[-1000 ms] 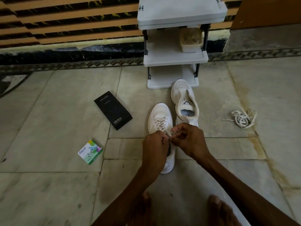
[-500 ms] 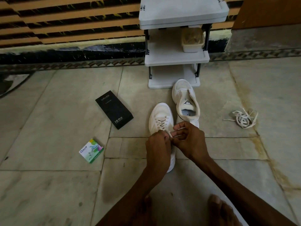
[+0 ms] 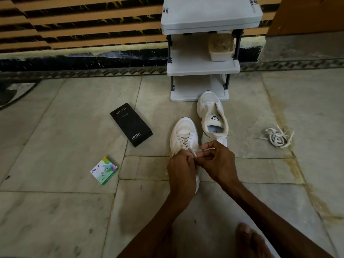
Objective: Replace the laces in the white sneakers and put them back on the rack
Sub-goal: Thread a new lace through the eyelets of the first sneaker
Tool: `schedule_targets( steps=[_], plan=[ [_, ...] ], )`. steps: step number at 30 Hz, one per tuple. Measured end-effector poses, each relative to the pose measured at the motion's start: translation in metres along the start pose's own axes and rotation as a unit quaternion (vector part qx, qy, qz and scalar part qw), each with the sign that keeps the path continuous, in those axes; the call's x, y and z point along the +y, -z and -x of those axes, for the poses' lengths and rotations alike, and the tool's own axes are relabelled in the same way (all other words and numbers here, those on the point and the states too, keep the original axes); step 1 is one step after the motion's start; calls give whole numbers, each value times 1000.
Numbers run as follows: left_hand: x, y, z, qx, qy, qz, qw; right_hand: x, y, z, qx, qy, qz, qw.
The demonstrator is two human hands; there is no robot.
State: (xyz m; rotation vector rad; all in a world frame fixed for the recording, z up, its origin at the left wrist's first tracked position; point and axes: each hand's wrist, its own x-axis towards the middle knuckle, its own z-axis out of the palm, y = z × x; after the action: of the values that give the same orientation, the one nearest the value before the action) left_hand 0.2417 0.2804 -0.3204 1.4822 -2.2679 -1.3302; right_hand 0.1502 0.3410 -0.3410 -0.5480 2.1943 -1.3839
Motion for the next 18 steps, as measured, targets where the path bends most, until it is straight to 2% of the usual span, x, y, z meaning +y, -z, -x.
schedule_targets(
  steps=[2,4,7,11,16,18],
  plan=[
    [-2,-3,1,-31,28,-36,998,-2,2,-1,-12,8,4,1000],
    [-2,-3,0,5,6,-11,1000,-5,3,0,-19,23,20,999],
    [0,-2,0,15,55,19,998,-10,1,4,-31,62,68,995],
    [8,2,5,80,-1,23,997,-9,0,8,-30,67,83,994],
    [16,3,-2,54,-11,-71,996,-8,1,8,-24,74,77,994],
    [18,7,3,55,-62,-67,994,-7,0,8,-14,81,79,993]
  ],
)
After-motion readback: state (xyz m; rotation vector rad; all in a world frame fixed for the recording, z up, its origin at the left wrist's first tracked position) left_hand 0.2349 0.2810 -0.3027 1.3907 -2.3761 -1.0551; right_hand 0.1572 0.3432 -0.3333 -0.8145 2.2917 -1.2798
